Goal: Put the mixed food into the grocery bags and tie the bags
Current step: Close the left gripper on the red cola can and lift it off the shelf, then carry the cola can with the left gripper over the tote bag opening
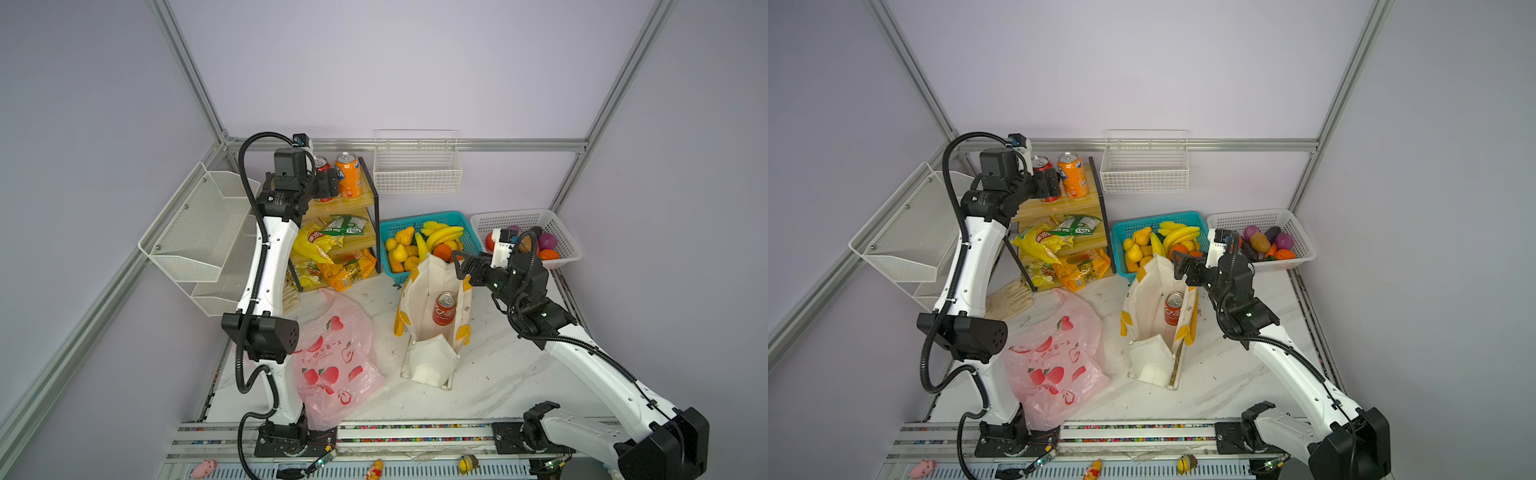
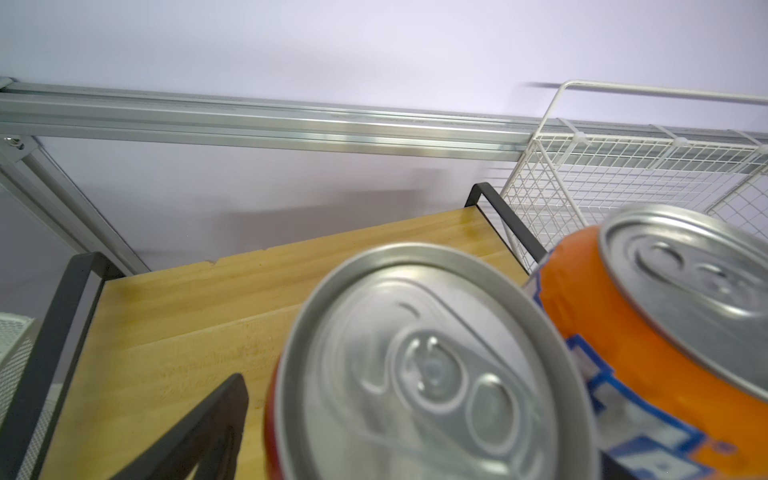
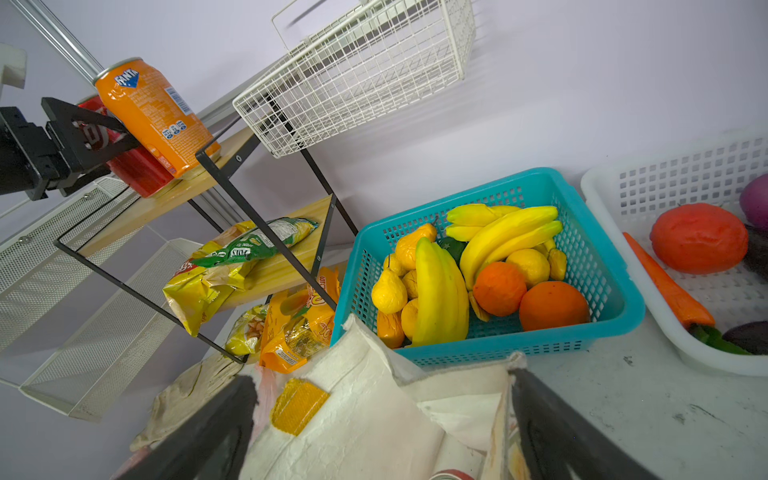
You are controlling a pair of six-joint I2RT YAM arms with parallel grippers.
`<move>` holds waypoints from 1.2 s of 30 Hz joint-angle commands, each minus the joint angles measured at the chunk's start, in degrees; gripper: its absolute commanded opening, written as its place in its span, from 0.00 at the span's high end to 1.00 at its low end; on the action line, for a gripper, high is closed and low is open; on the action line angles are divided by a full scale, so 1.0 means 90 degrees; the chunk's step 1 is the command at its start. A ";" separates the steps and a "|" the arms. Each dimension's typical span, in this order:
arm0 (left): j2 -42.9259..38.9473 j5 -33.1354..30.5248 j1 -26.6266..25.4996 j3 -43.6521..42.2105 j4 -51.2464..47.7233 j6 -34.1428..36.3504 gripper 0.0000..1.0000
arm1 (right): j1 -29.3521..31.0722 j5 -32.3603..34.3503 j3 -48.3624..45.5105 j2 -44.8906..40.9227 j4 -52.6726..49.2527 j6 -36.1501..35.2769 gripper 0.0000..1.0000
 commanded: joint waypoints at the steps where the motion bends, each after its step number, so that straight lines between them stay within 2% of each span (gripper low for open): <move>1: 0.0041 0.0114 0.0076 0.0549 0.0470 0.0238 0.09 | 0.0004 -0.0048 -0.0094 -0.0131 -0.0003 -0.0075 0.03; 9: 0.0220 0.0192 0.0077 0.0516 0.0915 0.0572 0.18 | 0.0001 -0.0003 -0.0300 -0.0085 -0.0021 -0.0028 0.03; 15: 0.0207 0.0199 0.0076 0.0310 0.1173 0.0697 0.29 | 0.0004 0.0020 -0.0391 -0.0059 -0.0020 0.0022 0.03; 22: -0.0186 -0.0151 0.0076 -0.0072 0.1427 0.0523 0.45 | -0.0001 0.0050 -0.0351 -0.0066 -0.0122 0.0043 0.03; 24: -0.0459 -0.0346 0.0076 -0.0324 0.1529 0.0449 0.49 | 0.0001 0.0104 -0.0284 -0.0080 -0.0216 0.0038 0.03; 30: -0.1700 -0.0506 -0.0010 -0.1537 0.2032 0.0024 0.50 | -0.0001 0.0301 -0.0095 -0.0150 -0.0431 -0.0035 0.03; 36: -0.3325 -0.0415 -0.0677 -0.3375 0.2868 -0.0218 0.50 | -0.0001 0.0488 0.0201 0.0063 -0.0684 -0.0377 0.03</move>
